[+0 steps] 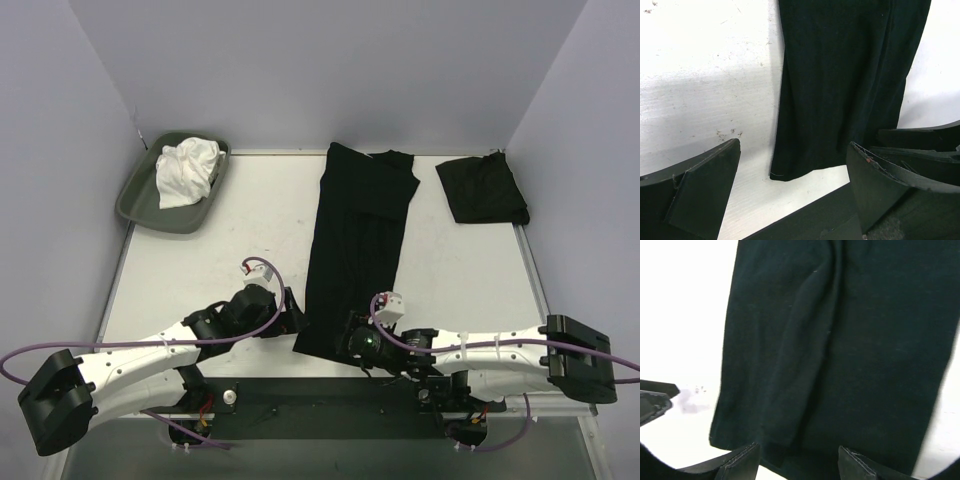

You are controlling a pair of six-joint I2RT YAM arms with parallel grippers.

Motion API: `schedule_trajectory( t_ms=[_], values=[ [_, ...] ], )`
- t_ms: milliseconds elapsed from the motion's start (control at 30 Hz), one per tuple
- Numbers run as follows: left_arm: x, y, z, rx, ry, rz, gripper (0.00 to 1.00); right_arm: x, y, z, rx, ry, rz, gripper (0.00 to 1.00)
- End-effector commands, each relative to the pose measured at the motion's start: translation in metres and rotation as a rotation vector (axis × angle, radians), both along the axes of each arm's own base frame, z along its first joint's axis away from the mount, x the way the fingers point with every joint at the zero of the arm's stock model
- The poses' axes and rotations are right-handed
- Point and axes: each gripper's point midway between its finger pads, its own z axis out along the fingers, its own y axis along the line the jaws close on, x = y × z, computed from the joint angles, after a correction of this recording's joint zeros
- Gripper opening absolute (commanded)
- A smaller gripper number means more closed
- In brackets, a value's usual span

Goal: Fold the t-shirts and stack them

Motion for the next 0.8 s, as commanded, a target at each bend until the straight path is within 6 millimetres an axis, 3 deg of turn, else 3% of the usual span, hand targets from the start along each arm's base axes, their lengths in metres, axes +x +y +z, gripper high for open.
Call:
schedule_trajectory(
  t_ms=[0,767],
  values=[
    [0.007,-0.005,0.012,-0.038,-0.031,0.005,0.96,0.008,0.019,0.017,0.035,-0.039,-0.002,0.61],
    [0.002,0.002,0.006,-0.03,-0.023,0.017,0.96,0.02,0.037,0.01,0.039,-0.059,-0.004,0.56]
  ],
)
